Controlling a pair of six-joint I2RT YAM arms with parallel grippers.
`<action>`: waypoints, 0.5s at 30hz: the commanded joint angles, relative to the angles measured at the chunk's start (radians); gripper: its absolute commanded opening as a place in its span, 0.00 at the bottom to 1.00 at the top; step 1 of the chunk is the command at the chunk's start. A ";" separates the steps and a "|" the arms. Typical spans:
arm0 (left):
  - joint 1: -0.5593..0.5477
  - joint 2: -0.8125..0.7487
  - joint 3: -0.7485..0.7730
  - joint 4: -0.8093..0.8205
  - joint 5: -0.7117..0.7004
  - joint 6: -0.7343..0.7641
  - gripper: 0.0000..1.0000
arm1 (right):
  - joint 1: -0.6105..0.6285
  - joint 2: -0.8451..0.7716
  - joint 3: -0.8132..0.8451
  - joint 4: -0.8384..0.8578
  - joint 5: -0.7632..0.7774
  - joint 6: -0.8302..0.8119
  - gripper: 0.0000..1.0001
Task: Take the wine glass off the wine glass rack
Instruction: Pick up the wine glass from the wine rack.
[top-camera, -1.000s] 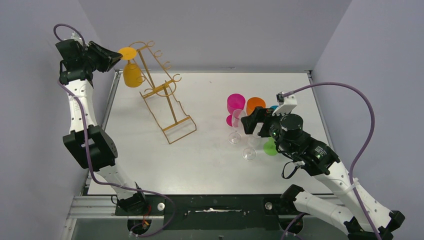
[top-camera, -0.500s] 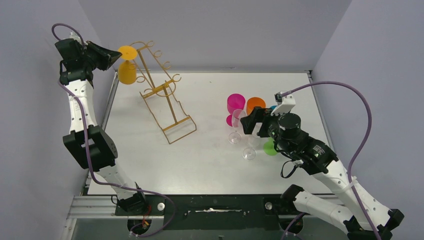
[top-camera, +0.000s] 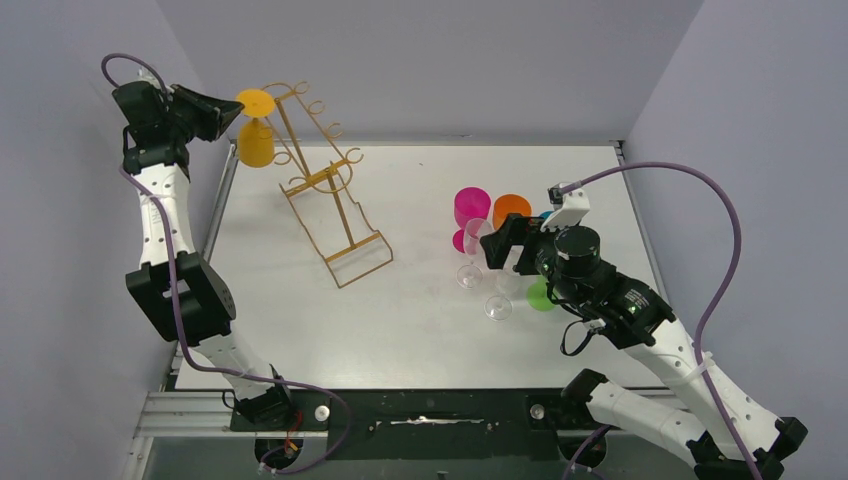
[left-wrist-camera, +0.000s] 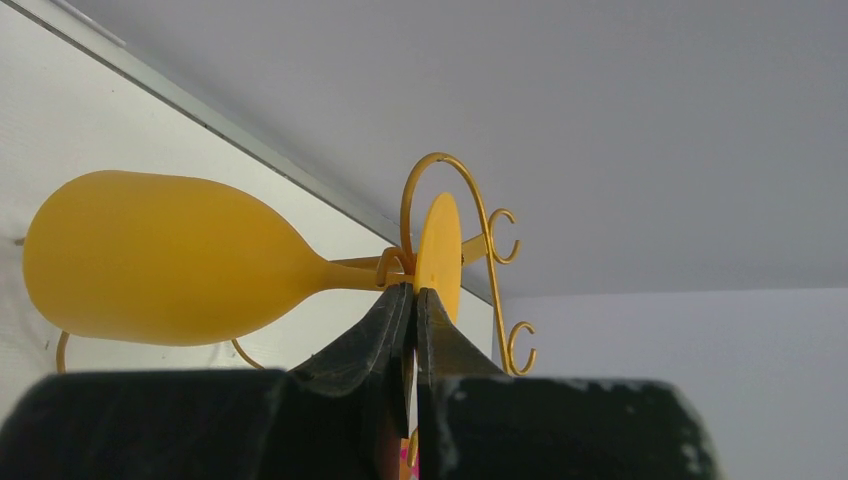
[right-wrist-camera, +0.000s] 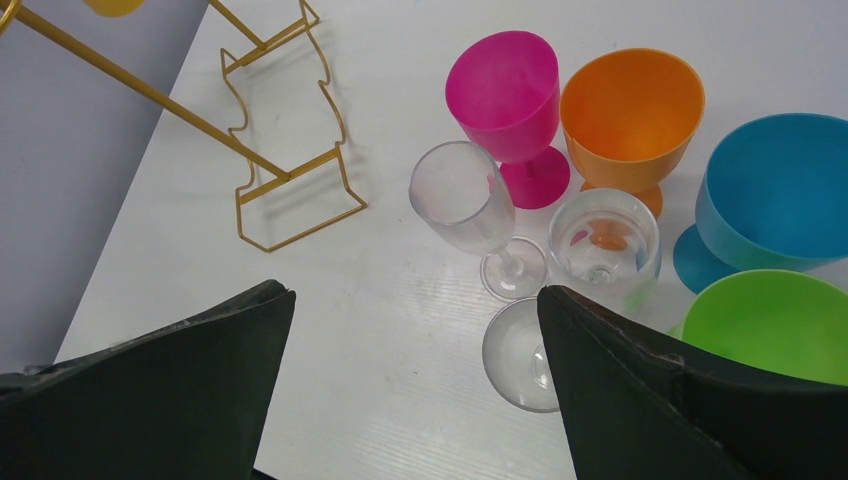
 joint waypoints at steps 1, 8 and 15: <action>0.008 -0.092 -0.005 0.108 -0.028 -0.021 0.00 | -0.002 0.003 0.027 0.036 0.010 0.009 0.98; 0.020 -0.102 0.002 0.096 -0.064 -0.025 0.00 | -0.001 0.004 0.028 0.024 0.011 0.012 0.98; 0.027 -0.106 0.004 0.087 -0.072 -0.016 0.00 | -0.001 0.000 0.027 0.015 0.031 0.017 0.98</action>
